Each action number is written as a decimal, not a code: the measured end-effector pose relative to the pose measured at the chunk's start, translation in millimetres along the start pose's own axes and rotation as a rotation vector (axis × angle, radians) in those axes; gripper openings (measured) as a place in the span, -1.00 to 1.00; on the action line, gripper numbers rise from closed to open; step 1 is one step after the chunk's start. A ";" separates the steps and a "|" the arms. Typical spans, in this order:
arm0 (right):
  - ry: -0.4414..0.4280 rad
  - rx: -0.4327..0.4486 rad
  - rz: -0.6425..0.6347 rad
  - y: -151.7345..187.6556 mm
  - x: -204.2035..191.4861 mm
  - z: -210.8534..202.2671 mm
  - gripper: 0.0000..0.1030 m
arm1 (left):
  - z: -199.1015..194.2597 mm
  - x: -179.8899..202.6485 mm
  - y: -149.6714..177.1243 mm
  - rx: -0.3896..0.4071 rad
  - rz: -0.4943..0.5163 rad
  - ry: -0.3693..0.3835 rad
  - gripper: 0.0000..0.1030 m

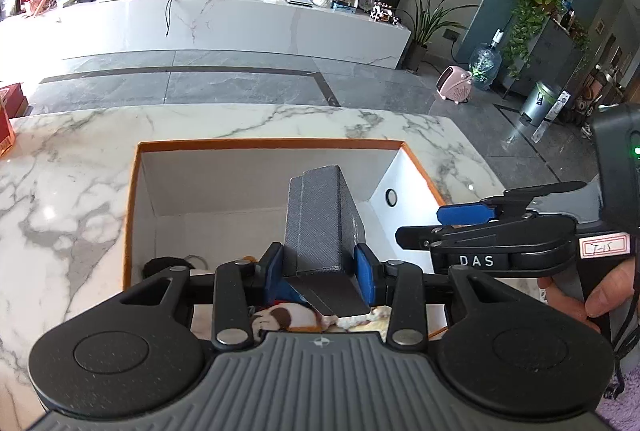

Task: Organize objects
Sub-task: 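Lower the black XIJIANGNAN box into the orange box and open left gripper, then move left gripper to the pink flat case while right moves toward the brown cardboard box, then grasp the pink flat case with left gripper and lift it, then carry the pink case toward the orange box with left while right grasps the dark photo card box, then lower the pink case into the orange box and open left while right lifts the card box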

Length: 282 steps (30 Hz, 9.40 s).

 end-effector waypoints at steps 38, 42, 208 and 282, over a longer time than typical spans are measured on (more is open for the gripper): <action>0.050 0.026 0.340 52.9 85.9 2.1 -0.53 | 128.9 44.3 28.0 -0.372 -0.367 0.103 -0.19; 0.044 0.022 0.331 53.4 82.9 3.5 -0.53 | 136.0 41.8 34.4 -0.412 -0.399 0.142 -0.28; 0.205 -0.219 0.659 173.9 61.4 -0.3 0.60 | 5.9 5.1 92.0 -0.161 -0.119 -0.133 -0.59; 0.095 0.241 0.282 43.1 52.8 -61.3 0.20 | 142.7 30.0 11.9 -0.298 -0.301 0.029 -0.59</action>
Point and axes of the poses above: each gripper's, at about its wrist camera, not at the fingertips, and z roughly the way its jaws point, x to its right, y to its underside, the point moved 1 cm from there along z, roughly the way its jaws point, and after that the axes turned 6 degrees about -z, right-handed, at the moved point
